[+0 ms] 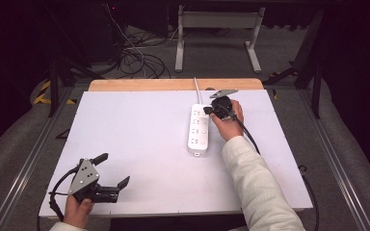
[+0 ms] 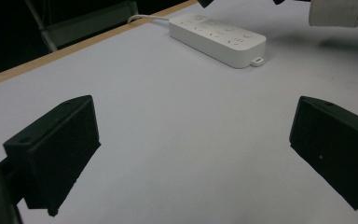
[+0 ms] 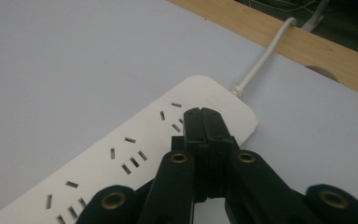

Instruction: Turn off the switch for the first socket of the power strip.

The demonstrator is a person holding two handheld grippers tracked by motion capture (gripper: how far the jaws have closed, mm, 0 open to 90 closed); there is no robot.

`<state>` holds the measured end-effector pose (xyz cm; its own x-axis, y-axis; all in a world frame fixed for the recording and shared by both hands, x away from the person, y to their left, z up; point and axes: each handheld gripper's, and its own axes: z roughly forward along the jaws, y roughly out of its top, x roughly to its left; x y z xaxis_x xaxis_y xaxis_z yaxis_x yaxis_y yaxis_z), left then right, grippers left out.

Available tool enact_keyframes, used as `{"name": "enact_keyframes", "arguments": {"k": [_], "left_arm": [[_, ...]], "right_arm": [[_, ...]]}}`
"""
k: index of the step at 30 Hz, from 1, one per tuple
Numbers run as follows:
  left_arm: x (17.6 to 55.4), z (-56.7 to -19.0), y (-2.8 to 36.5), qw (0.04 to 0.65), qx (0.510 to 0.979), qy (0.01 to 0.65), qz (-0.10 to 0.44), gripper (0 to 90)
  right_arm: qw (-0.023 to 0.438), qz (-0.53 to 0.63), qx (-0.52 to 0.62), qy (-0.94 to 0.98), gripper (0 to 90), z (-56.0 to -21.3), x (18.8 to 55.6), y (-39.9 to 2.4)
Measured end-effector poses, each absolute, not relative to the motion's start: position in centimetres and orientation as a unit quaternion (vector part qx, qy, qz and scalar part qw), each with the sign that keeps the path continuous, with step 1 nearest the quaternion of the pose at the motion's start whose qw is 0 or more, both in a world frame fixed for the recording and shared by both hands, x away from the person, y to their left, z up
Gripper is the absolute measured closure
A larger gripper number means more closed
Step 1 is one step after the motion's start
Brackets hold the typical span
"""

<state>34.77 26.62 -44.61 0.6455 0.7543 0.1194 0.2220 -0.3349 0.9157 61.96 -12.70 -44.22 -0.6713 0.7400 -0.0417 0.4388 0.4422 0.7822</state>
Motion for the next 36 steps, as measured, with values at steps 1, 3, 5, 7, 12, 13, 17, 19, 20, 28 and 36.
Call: {"name": "enact_keyframes", "arguments": {"k": [1, 3, 5, 7, 12, 13, 17, 19, 20, 28, 36], "left_arm": [[34.8, -44.6, 26.6, 0.482, 0.768, 0.318, 0.276, 1.6], [34.8, -44.6, 26.6, 0.482, 0.768, 0.319, 0.276, 1.6], [34.8, -44.6, 26.7, 0.481, 0.769, 0.318, 0.276, 1.6], [34.8, -44.6, 26.7, 0.482, 0.769, 0.318, 0.275, 1.6], [34.8, -44.6, 26.6, 0.481, 0.77, 0.318, 0.274, 1.6], [34.8, -44.6, 26.6, 0.48, 0.77, 0.317, 0.275, 1.6], [34.8, -44.7, 26.6, 0.482, 0.769, 0.319, 0.273, 1.6], [34.8, -44.7, 26.6, 0.482, 0.769, 0.319, 0.273, 1.6], [34.8, -44.6, 26.6, 0.481, 0.77, 0.319, 0.273, 1.6], [34.9, -44.7, 26.6, 0.481, 0.77, 0.319, 0.273, 1.6], [34.9, -44.7, 26.6, 0.481, 0.769, 0.32, 0.273, 1.6]], "right_arm": [[0.193, 0.388, 0.359, 0.827, 90.0, -44.3, 62.0, -12.7], [0.193, 0.388, 0.361, 0.826, 90.0, -44.5, 62.1, -12.6], [0.192, 0.387, 0.362, 0.826, 90.0, -44.7, 62.3, -12.6], [0.194, 0.383, 0.363, 0.827, 90.0, -45.0, 62.4, -12.5], [0.192, 0.379, 0.369, 0.827, 90.0, -45.5, 62.7, -12.5], [0.193, 0.38, 0.369, 0.826, 90.0, -45.6, 62.8, -12.4], [0.197, 0.38, 0.367, 0.826, 90.0, -45.8, 62.9, -12.4], [0.199, 0.381, 0.368, 0.824, 90.0, -45.9, 62.9, -12.4], [0.2, 0.382, 0.369, 0.824, 90.0, -45.9, 63.0, -12.4], [0.205, 0.378, 0.367, 0.825, 90.0, -46.1, 62.9, -12.2], [0.212, 0.38, 0.359, 0.825, 90.0, -46.3, 62.9, -12.0]]}}
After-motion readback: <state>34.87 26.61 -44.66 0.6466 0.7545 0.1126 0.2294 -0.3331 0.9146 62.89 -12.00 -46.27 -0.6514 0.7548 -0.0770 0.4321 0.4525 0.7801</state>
